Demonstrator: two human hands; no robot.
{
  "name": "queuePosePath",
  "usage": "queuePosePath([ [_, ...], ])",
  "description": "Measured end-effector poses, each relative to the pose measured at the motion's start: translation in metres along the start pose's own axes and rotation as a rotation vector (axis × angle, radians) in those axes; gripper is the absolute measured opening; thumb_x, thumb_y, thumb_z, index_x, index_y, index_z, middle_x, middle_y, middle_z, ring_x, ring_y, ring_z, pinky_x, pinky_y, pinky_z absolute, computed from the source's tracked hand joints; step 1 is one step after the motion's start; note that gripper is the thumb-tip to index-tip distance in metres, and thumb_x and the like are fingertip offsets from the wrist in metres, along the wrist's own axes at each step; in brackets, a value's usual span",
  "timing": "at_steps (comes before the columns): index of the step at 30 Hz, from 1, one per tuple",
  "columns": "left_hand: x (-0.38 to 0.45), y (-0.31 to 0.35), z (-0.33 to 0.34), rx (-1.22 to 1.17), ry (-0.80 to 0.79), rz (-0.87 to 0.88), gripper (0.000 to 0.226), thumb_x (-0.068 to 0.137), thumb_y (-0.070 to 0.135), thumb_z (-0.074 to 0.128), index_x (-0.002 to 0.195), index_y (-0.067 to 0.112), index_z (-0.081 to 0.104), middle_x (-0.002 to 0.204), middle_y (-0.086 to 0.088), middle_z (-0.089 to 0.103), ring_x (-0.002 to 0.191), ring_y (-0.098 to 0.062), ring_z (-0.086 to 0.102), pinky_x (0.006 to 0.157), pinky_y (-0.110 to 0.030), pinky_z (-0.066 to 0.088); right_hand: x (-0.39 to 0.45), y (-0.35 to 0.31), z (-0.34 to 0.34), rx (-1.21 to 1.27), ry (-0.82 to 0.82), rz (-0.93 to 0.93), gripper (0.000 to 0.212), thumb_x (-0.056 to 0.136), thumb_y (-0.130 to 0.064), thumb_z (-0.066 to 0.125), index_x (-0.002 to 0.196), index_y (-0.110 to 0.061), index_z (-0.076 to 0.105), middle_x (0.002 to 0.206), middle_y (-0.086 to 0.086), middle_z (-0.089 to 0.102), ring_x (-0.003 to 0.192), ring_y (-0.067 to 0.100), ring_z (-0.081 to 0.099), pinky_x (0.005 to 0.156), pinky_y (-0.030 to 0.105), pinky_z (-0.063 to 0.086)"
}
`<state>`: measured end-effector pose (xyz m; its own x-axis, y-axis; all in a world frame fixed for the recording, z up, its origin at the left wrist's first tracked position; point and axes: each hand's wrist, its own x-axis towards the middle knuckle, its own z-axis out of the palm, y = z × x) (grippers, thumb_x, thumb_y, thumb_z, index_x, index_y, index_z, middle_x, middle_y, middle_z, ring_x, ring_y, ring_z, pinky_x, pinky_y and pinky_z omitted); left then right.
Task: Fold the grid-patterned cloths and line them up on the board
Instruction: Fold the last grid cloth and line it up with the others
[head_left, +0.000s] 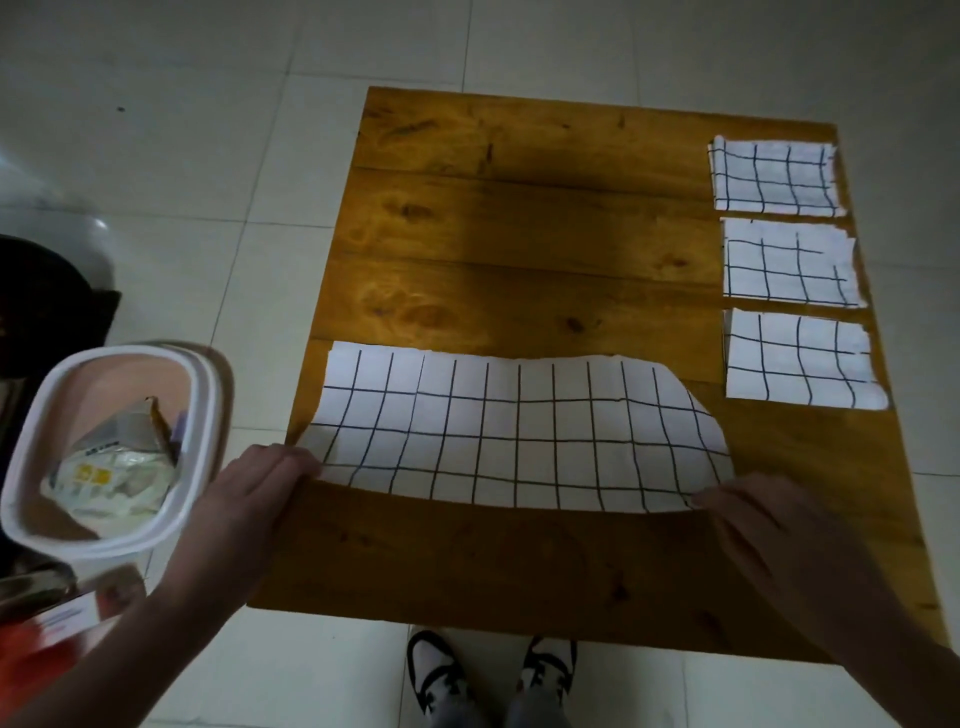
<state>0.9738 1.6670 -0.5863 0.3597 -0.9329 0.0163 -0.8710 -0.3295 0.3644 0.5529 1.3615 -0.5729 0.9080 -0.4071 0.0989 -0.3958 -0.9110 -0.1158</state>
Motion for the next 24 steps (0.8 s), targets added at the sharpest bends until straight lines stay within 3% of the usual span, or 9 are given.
queuePosePath([
  [2,0.005,0.000,-0.005,0.007,0.035,0.011,0.024,0.088,0.023,0.061,0.108,0.011,0.065,0.106,-0.008,0.068,0.093,-0.028,0.066,0.072,-0.036,0.053,0.008,0.001,-0.008,0.019,0.036,0.060,0.057,0.112,-0.039,0.025,0.112,-0.008,0.073,0.102,0.016,0.070,0.084,0.031,0.069,0.073,0.036,0.052],
  [5,0.021,-0.001,-0.013,0.021,0.062,0.080,0.020,0.097,0.021,0.054,0.107,0.009,0.065,0.106,-0.006,0.065,0.094,-0.023,0.062,0.073,-0.032,0.051,0.035,0.006,-0.021,-0.010,0.063,0.064,0.034,0.100,-0.026,0.048,0.115,-0.007,0.072,0.107,0.016,0.067,0.089,0.032,0.066,0.075,0.041,0.052],
  [9,0.054,-0.001,-0.027,0.010,0.066,0.050,0.024,0.099,0.027,0.047,0.105,0.012,0.065,0.103,-0.001,0.063,0.088,-0.018,0.060,0.068,-0.032,0.053,0.082,0.016,-0.041,0.012,0.013,0.109,0.027,0.090,-0.007,0.068,0.117,-0.008,0.070,0.108,0.011,0.063,0.096,0.028,0.063,0.082,0.042,0.052],
  [12,0.086,0.002,-0.045,0.012,0.143,0.031,0.013,0.099,0.016,0.055,0.105,0.010,0.065,0.102,-0.005,0.064,0.088,-0.025,0.062,0.068,-0.040,0.054,0.116,0.020,-0.065,0.030,0.070,0.160,0.025,0.093,-0.008,0.066,0.118,-0.009,0.071,0.108,0.008,0.062,0.098,0.025,0.061,0.083,0.041,0.052],
  [16,0.118,0.011,-0.075,0.003,0.272,-0.068,0.010,0.097,0.002,0.065,0.107,0.005,0.067,0.103,-0.011,0.064,0.094,-0.032,0.062,0.074,-0.051,0.056,0.144,0.022,-0.093,0.031,0.265,0.219,0.023,0.098,-0.006,0.061,0.118,-0.002,0.071,0.108,0.014,0.062,0.095,0.032,0.061,0.077,0.044,0.054],
  [19,0.122,0.020,-0.088,-0.010,0.356,-0.063,0.011,0.096,0.001,0.065,0.106,0.004,0.067,0.101,-0.010,0.063,0.094,-0.030,0.058,0.074,-0.047,0.052,0.140,0.023,-0.103,0.009,0.362,0.260,0.023,0.101,-0.004,0.060,0.121,0.000,0.070,0.110,0.017,0.061,0.097,0.035,0.061,0.079,0.050,0.054],
  [24,0.099,0.026,-0.077,0.024,0.386,0.011,0.013,0.098,0.010,0.058,0.104,0.006,0.068,0.099,-0.006,0.064,0.089,-0.025,0.057,0.072,-0.033,0.043,0.106,0.021,-0.088,-0.055,0.368,0.238,0.032,0.099,-0.015,0.056,0.125,-0.004,0.071,0.109,0.017,0.065,0.097,0.033,0.059,0.084,0.044,0.044],
])
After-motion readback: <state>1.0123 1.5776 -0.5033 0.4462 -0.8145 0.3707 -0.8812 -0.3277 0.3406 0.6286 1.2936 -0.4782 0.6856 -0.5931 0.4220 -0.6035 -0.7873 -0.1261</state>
